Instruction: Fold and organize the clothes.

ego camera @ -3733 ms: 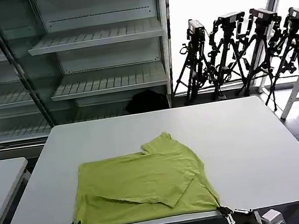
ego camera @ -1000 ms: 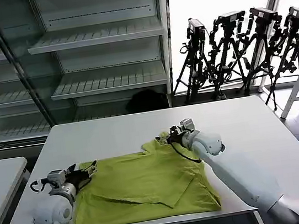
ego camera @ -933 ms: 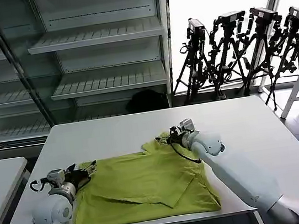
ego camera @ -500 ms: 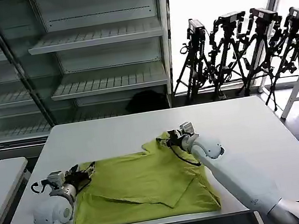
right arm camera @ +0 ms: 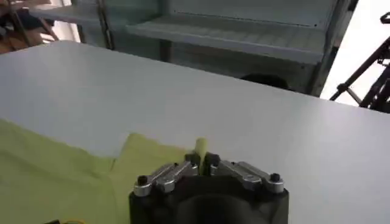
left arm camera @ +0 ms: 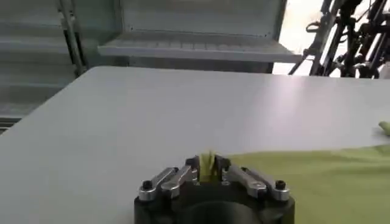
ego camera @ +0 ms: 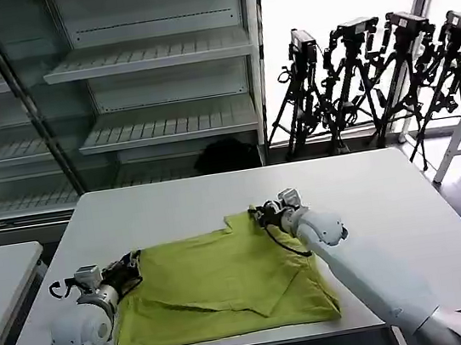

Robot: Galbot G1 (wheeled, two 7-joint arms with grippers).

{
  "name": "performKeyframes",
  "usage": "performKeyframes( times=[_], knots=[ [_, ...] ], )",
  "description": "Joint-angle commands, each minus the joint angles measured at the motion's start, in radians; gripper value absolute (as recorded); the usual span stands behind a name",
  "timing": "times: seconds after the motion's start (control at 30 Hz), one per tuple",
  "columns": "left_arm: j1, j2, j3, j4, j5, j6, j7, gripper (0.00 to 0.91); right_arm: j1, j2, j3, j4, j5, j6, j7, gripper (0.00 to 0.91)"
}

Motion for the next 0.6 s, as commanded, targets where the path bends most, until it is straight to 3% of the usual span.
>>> performKeyframes(
  times=[0.03,0.6],
  knots=[
    [-0.005,0.004,-0.004,-0.011,0.000,-0.002,0.001,0.000,-0.001,0.001,0.003,0.033,0.005,0.005,0.001,0.000],
    [0.124,0.063,-0.089,-0.191,-0.034,-0.023,-0.012,0.000,-0.108,-0.103,0.031,0.323,0.100,0.012,0.077,0.000]
  ],
)
